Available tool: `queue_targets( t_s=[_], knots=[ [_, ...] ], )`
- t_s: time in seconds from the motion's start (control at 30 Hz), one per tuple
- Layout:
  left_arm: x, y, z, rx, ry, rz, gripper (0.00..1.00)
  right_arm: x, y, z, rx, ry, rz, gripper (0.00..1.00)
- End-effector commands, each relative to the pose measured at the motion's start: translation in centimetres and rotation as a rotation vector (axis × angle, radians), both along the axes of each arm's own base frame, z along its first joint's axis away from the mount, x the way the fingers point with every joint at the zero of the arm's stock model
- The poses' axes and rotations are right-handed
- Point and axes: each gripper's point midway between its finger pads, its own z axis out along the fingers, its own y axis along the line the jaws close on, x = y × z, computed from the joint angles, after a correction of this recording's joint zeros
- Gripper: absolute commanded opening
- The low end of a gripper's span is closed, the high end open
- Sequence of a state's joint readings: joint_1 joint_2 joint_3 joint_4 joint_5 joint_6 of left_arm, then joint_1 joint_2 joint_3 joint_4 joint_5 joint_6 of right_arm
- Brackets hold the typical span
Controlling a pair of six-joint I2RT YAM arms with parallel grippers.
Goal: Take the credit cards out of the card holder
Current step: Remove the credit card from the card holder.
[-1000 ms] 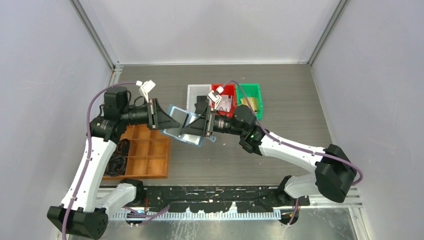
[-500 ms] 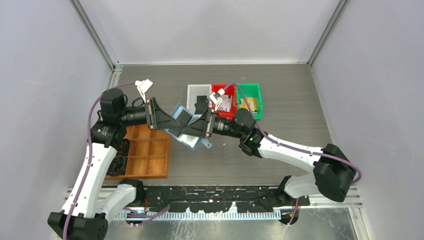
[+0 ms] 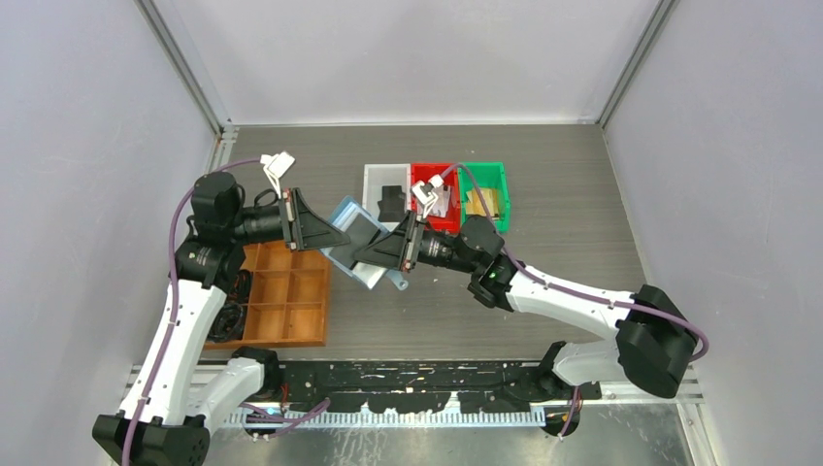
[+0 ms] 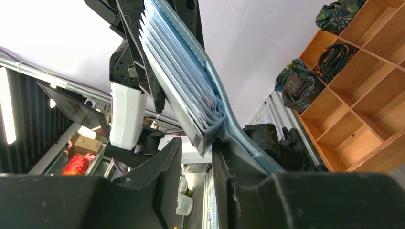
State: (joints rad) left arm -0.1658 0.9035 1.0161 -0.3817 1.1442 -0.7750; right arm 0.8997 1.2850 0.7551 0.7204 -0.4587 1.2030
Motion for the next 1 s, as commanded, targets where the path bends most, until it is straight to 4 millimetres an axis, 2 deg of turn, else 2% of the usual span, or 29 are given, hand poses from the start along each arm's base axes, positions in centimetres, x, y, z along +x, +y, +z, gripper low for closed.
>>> queue_targets(
  t_s=[0.0, 0.07, 0.17, 0.37, 0.5, 0.67, 0.97],
  knots=[
    [-4.2, -0.2, 2.8, -0.059, -0.025, -0.158, 0.08, 2.9, -1.0, 0.9, 0.041, -0.022, -0.167, 0.37],
    [-4.2, -0.2, 3.0, -0.06, -0.026, -0.153, 0.07, 3.0, -1.3, 0.9, 0.05, -0.022, -0.187, 0.37],
    [-4.3, -0.2, 3.1, -0.061, -0.02, -0.148, 0.06, 3.3, -1.8, 2.0, 0.122, -0.035, -0.22, 0.36],
    [-4.2, -0.2, 3.4, -0.064, -0.007, -0.135, 0.05, 2.3, -1.9, 4.4, 0.238, -0.076, -0.164, 0.2],
    [-3.3, 0.1, 3.5, -0.063, -0.003, -0.096, 0.04, 1.7, -2.3, 4.3, 0.243, -0.089, -0.146, 0.1],
    [-1.8, 0.5, 3.4, -0.081, 0.033, -0.045, 0.0, 0.9, -2.7, 4.0, 0.236, -0.094, -0.126, 0.08],
    [-1.5, 0.6, 3.9, -0.088, 0.022, -0.03, 0.0, 0.4, -3.4, 3.3, 0.22, -0.099, -0.132, 0.04]
  ],
)
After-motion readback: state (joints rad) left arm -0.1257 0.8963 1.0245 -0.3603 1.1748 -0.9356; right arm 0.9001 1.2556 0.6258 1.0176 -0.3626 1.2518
